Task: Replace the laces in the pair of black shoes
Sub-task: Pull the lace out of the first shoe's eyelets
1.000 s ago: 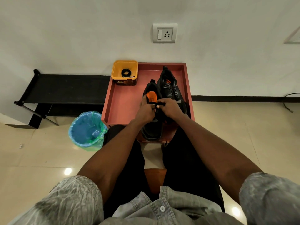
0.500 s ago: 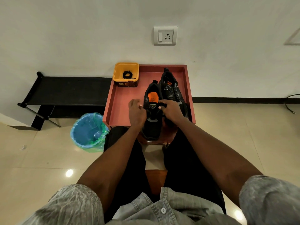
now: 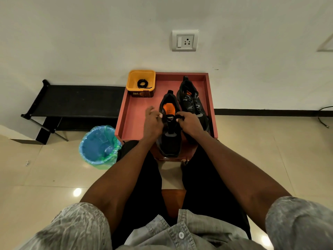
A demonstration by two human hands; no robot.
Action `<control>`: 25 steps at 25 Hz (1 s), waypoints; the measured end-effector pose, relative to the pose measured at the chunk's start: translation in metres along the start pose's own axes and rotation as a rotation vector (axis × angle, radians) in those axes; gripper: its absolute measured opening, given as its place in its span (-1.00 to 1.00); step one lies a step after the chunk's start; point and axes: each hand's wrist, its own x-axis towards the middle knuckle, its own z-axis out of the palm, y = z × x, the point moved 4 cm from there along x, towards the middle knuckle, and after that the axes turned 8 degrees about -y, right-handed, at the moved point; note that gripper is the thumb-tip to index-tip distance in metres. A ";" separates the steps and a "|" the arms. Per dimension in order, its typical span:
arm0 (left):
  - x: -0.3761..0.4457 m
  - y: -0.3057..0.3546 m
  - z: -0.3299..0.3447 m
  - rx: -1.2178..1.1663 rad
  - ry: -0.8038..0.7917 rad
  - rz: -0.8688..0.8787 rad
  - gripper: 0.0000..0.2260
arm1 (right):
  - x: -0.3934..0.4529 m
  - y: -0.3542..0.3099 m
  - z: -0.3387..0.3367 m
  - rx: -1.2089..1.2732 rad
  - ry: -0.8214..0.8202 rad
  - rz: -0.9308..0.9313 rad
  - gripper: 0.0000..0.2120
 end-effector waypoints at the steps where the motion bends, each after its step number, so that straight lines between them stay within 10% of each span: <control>1: 0.001 -0.009 -0.015 -0.091 0.176 -0.105 -0.88 | 0.000 0.001 -0.001 -0.005 0.002 0.003 -0.65; 5: -0.003 -0.038 -0.048 -0.149 0.413 -0.464 -0.78 | 0.000 0.004 -0.002 -0.011 -0.009 0.013 -0.66; 12: 0.001 0.005 0.022 0.509 -0.265 0.127 -0.68 | 0.003 0.005 0.004 -0.037 0.014 -0.006 -0.65; 16: 0.004 0.000 0.038 0.551 -0.385 0.139 -0.72 | 0.004 0.005 0.004 -0.046 0.016 -0.002 -0.65; 20: 0.004 -0.003 0.018 0.264 -0.226 0.138 -0.84 | 0.005 0.007 0.006 -0.057 0.028 0.015 -0.64; 25: 0.006 -0.033 -0.044 -0.135 0.449 -0.264 -0.80 | 0.007 0.010 0.005 -0.050 0.018 0.021 -0.64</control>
